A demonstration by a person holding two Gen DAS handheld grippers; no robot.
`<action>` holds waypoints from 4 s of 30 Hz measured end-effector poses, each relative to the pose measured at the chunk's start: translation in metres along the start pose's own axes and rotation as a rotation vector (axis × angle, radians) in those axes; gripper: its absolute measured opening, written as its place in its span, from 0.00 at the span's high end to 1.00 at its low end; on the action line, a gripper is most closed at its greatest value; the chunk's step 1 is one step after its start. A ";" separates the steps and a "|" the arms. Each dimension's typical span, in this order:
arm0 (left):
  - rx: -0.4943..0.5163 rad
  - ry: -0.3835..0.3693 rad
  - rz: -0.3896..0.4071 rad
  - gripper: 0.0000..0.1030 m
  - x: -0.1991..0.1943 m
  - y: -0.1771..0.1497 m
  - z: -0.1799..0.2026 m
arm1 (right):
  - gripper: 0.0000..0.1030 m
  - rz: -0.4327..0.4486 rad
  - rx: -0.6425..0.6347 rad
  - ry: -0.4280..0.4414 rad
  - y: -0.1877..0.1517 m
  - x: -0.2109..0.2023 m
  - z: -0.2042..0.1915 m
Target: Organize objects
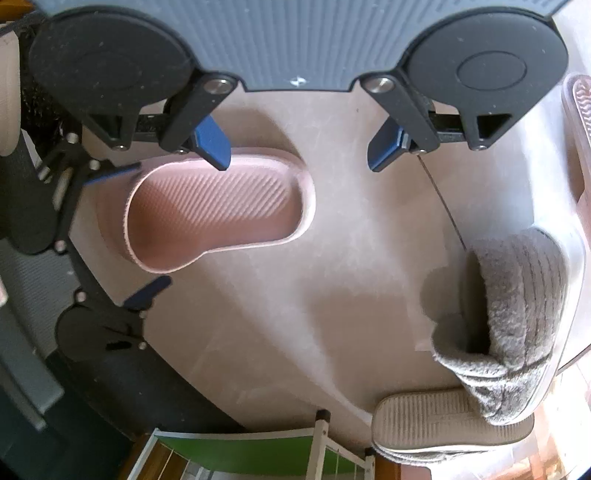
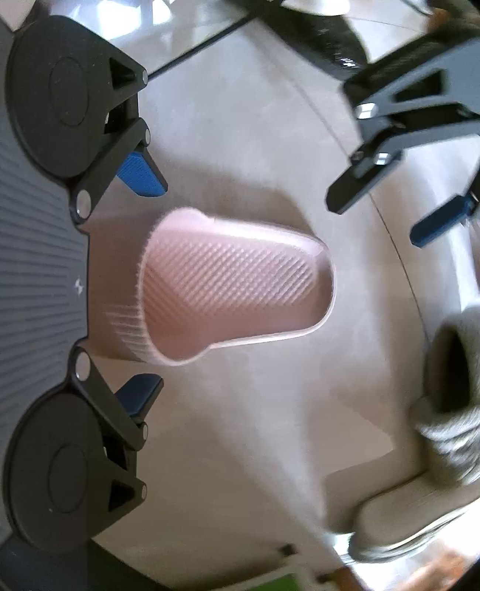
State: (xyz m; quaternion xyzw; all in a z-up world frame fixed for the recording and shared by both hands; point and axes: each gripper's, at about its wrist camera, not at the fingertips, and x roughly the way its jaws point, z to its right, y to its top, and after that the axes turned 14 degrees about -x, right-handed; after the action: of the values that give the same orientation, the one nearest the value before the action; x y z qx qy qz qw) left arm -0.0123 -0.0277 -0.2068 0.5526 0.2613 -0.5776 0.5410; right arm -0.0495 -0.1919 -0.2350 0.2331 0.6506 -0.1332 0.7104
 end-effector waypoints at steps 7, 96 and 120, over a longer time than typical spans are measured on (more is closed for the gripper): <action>0.008 0.004 -0.007 0.21 0.002 -0.003 -0.004 | 0.11 0.009 0.000 -0.004 -0.009 0.004 -0.001; -0.230 0.379 0.275 0.81 -0.099 -0.004 -0.189 | 0.00 0.052 0.758 0.036 0.009 -0.023 0.050; -0.326 0.393 0.152 0.70 -0.043 -0.010 -0.251 | 0.00 0.095 0.687 0.053 0.015 -0.036 0.045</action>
State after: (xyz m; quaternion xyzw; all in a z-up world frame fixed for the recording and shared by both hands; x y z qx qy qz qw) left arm 0.0593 0.2153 -0.2336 0.5776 0.4087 -0.3672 0.6038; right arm -0.0071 -0.2056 -0.1951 0.4918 0.5746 -0.3051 0.5787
